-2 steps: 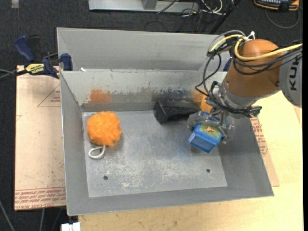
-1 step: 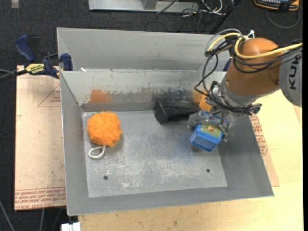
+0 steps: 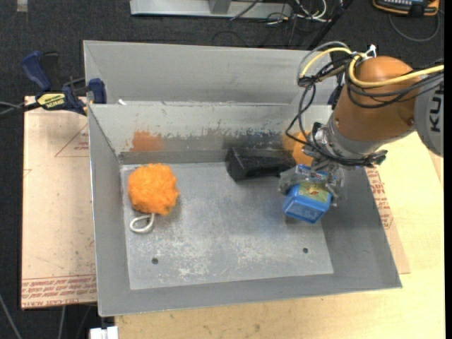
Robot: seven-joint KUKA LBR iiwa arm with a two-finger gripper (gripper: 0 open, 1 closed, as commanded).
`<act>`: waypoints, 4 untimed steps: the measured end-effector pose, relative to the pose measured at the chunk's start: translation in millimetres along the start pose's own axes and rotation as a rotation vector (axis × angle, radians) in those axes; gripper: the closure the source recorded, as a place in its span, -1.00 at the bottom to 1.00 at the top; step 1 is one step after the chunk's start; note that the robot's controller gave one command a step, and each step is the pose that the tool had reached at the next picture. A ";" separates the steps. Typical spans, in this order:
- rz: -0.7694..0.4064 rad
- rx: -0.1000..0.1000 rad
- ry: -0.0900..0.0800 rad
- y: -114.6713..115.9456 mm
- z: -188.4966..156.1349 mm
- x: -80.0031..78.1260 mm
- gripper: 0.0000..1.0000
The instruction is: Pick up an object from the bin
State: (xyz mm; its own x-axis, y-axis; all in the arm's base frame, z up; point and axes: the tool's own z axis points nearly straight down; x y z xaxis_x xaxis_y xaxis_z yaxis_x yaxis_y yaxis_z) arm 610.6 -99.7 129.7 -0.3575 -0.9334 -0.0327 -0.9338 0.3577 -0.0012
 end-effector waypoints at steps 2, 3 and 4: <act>0.012 0.009 -0.003 -21.6 -85.0 -1.3 1.00; 0.039 -0.005 -0.002 5.1 -98.5 -7.3 1.00; -0.035 0.012 -0.005 -0.9 -86.6 -5.4 1.00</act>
Offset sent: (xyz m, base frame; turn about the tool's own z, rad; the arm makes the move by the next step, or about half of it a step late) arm 0.0241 -0.0289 0.0488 0.0442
